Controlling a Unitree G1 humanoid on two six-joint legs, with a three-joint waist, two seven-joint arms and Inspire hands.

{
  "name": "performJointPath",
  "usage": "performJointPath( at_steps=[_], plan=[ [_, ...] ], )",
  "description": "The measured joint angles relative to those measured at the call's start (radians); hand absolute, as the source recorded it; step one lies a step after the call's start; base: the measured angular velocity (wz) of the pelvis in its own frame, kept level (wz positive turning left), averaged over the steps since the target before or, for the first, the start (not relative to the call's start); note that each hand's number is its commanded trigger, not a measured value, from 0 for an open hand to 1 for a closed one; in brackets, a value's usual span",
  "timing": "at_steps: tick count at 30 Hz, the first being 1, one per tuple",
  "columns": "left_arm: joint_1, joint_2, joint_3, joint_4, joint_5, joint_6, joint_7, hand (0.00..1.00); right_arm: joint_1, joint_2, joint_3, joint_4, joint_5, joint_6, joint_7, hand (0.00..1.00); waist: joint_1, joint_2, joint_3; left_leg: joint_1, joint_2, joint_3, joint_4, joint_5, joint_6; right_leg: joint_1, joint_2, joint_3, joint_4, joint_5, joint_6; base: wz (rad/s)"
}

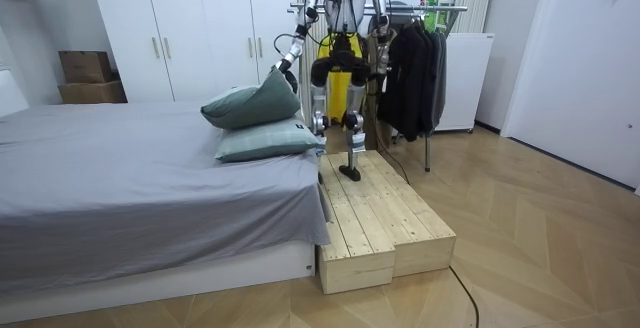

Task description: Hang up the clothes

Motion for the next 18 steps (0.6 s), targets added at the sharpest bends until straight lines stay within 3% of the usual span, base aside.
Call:
performJointPath(
  at_steps=[4,8,10,15,18],
  plan=[
    [0.000,-0.001,0.000,0.010,-0.003,-0.002,0.000,0.00,0.001,0.020,-0.001,0.060,0.128,0.001,-0.001,0.00,0.000,0.004,-0.0021,0.002,-0.003,-0.007,-0.001,0.000,0.001,0.001,0.000,0.003,-0.012,0.009,-0.002,-0.07],
    [0.000,-0.001,0.001,0.017,0.000,-0.005,0.003,0.00,0.013,0.040,-0.036,0.105,0.233,0.003,-0.001,0.00,-0.006,0.000,0.0016,0.015,-0.003,-0.008,-0.003,-0.001,0.001,0.010,-0.011,-0.030,-0.007,0.007,-0.007,0.06],
    [0.000,-0.001,0.001,0.018,0.000,-0.005,0.002,0.00,0.010,0.041,-0.042,0.113,0.238,0.011,0.001,0.00,-0.027,0.000,0.0049,0.012,-0.003,-0.008,-0.003,-0.001,0.001,0.014,-0.004,-0.017,-0.004,-0.007,0.005,0.15],
    [0.000,-0.001,0.001,0.052,-0.002,-0.008,-0.008,0.00,0.008,0.039,-0.040,0.145,0.279,0.035,0.010,0.00,-0.033,0.000,0.0053,0.019,-0.004,-0.044,0.001,-0.001,0.001,0.021,-0.002,0.001,0.003,-0.008,0.005,-0.07],
    [0.000,-0.001,0.001,0.059,-0.002,-0.009,-0.015,0.00,-0.009,0.040,-0.039,0.168,0.277,0.045,0.011,0.00,-0.033,-0.003,0.0064,0.020,-0.004,-0.021,0.000,-0.001,0.001,0.018,-0.003,-0.005,0.000,-0.006,0.008,0.00]
  ],
)
